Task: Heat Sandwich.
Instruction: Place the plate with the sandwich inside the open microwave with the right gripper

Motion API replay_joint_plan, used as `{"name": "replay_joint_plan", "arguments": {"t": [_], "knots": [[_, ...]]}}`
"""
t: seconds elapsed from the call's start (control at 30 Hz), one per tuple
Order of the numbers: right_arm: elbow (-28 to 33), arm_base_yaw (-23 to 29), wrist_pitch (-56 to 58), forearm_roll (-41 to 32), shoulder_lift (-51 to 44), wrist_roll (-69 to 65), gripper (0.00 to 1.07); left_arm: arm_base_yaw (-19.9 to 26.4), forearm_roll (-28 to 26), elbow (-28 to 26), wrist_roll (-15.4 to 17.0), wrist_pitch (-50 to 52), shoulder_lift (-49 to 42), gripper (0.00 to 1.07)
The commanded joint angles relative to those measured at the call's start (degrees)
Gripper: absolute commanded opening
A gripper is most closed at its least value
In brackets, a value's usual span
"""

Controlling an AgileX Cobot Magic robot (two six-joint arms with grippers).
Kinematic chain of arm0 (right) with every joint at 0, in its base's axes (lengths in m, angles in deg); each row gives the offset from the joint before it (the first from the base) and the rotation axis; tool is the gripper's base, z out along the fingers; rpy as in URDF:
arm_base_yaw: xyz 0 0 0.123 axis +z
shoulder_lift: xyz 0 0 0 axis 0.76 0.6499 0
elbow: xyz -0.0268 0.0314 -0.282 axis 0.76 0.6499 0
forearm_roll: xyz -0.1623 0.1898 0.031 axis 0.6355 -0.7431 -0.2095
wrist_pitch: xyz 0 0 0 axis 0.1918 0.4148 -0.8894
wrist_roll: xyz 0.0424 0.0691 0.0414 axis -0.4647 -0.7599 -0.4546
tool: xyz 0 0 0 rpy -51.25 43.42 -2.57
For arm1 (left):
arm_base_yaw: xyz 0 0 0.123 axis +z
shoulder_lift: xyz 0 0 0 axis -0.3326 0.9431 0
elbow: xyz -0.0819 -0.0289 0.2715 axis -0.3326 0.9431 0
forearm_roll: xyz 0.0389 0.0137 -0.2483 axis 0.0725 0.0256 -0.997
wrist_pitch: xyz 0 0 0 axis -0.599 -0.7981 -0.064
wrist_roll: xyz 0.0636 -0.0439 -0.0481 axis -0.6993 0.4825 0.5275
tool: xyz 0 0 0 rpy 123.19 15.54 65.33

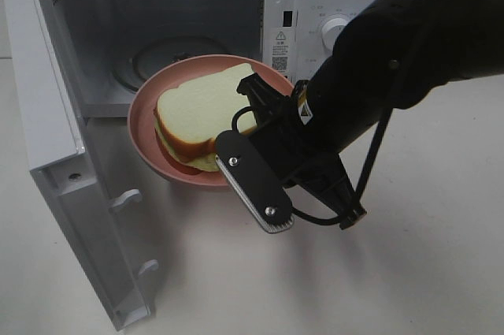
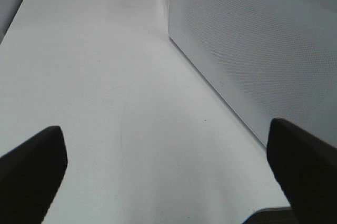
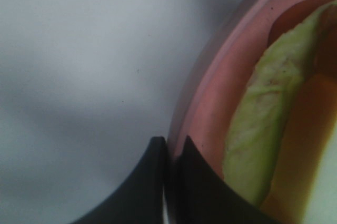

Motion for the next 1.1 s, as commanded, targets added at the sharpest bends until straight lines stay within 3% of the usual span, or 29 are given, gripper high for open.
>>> {"name": "replay_joint_plan", "arguments": {"t": [0.03, 0.33, 1.1], "knots": [[-1.83, 0.17, -1.66, 0.69, 0.86, 1.20, 0.00, 0.17, -0.34, 0.00, 0.00, 0.52, -1.15, 0.98], [-7.51, 0.06, -1.26, 0.11, 5.39, 2.35, 0.00, 0.17, -0.34, 0.00, 0.00, 0.52, -1.15, 0.98], [-28.42, -0.69, 9.85, 0.29, 19.08, -2.01, 0.02, 0.17, -0.34, 0.00, 0.00, 0.52, -1.15, 0.98]]}}
